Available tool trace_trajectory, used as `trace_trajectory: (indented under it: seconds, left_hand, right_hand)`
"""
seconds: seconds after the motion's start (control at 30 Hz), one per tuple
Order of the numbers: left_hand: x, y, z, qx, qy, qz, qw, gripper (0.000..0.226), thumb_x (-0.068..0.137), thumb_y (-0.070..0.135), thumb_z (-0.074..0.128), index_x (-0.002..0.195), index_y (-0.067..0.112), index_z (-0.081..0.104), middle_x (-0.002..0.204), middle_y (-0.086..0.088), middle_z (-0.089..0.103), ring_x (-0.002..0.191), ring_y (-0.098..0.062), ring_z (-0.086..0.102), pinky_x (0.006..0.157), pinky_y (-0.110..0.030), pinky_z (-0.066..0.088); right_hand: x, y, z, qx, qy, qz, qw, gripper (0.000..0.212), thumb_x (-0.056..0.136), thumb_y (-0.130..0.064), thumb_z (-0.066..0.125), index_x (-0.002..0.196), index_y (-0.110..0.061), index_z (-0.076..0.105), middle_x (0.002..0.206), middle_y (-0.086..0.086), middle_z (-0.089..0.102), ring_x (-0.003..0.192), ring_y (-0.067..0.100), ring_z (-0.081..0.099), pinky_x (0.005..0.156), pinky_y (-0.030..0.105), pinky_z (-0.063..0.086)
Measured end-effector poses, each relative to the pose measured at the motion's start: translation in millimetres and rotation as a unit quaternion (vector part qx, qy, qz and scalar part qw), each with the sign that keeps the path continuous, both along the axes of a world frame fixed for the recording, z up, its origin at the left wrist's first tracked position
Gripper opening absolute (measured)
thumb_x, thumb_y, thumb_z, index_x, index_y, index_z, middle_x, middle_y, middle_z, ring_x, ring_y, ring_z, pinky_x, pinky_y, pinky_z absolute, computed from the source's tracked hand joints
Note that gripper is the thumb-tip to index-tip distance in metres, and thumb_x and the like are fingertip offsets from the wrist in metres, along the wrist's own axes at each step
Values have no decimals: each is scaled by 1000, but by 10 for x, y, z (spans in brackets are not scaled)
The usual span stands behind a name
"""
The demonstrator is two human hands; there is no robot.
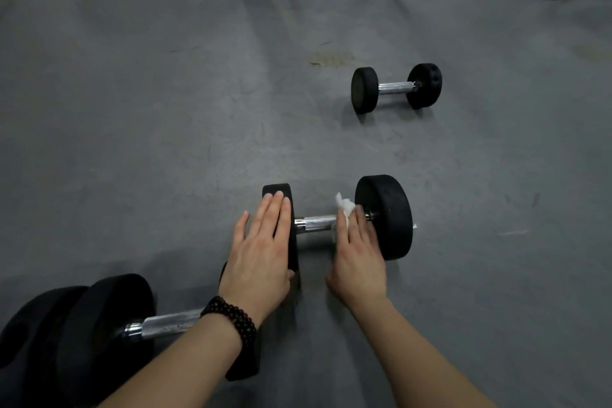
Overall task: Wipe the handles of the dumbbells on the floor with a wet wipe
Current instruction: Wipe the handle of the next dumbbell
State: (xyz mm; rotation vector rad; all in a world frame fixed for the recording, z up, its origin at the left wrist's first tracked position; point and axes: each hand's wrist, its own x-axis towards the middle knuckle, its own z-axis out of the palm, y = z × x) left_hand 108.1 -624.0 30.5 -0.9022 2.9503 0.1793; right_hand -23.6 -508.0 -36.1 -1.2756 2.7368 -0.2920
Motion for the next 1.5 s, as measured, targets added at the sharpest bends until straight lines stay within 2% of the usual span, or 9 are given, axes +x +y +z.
trace_trajectory:
  seconds: [0.17,0.37,0.5,0.67,0.83,0.97,1.13,1.3,1.5]
  left_hand:
    - [3,-6,-16,0,8,-2,1000,120,80,41,73,155,12,-15,164,-3,-17,149,-17,-19,123,-45,3]
    - [1,-17,-43,4,19,-4,1000,124,74,42,78,156,11,-10,165,-5,-11,151,-19,-14,123,-44,8]
    - [-2,-24,-35,11,24,-3,1000,120,77,39,74,155,11,-14,164,-4,-17,149,-17,-19,123,-43,5]
    - [-3,-25,-54,6,22,-6,1000,124,75,43,77,156,11,-12,165,-4,-13,150,-18,-16,123,-43,7]
    - [-5,-39,-62,13,35,1,999,117,75,36,73,156,12,-9,165,-3,-11,151,-16,-14,123,-43,10]
    - [-17,-43,-53,6,22,-4,1000,127,71,44,79,156,12,-10,165,-3,-11,151,-17,-14,123,-43,9]
    - [-12,-42,-61,12,25,5,1000,125,69,41,78,157,13,-5,165,-4,-6,151,-17,-10,123,-44,13]
    - [-25,-40,-39,10,21,0,1000,129,69,47,80,156,13,-8,165,-2,-11,151,-17,-14,123,-43,10]
    - [-19,-28,-14,16,14,8,1000,129,70,47,78,156,14,-12,164,-1,-14,150,-15,-16,123,-42,9]
  right_hand:
    - [409,-298,-65,-18,-27,106,994,93,79,-35,59,155,-5,15,163,17,10,152,26,-4,123,42,4]
    - [236,-53,-115,4,-9,-76,997,104,70,-24,68,155,-1,11,161,22,13,151,32,2,122,45,10]
    - [491,-193,-142,-27,-30,83,996,93,78,-32,59,155,-7,13,163,15,8,151,24,-6,122,45,12]
    - [236,-13,-90,-15,-25,-104,994,110,63,-21,75,154,-1,16,159,24,20,150,34,10,121,45,18]
    - [481,-291,-48,-44,-29,51,997,91,76,-31,63,153,-6,22,160,18,21,151,29,9,120,41,7]
    - [195,-104,-45,-27,-42,-122,991,106,70,-19,72,155,-4,10,161,23,14,150,34,6,121,45,16]
    - [465,-260,5,-21,-54,80,995,98,81,-32,62,156,-9,5,164,15,-1,147,21,-17,123,44,2]
    - [208,-108,-56,-32,-25,-131,991,105,67,-18,73,154,-2,16,159,25,21,150,35,10,120,47,20]
    - [356,-196,-16,-14,-50,57,997,102,79,-34,66,156,-7,4,163,16,-4,150,26,-14,123,45,4]
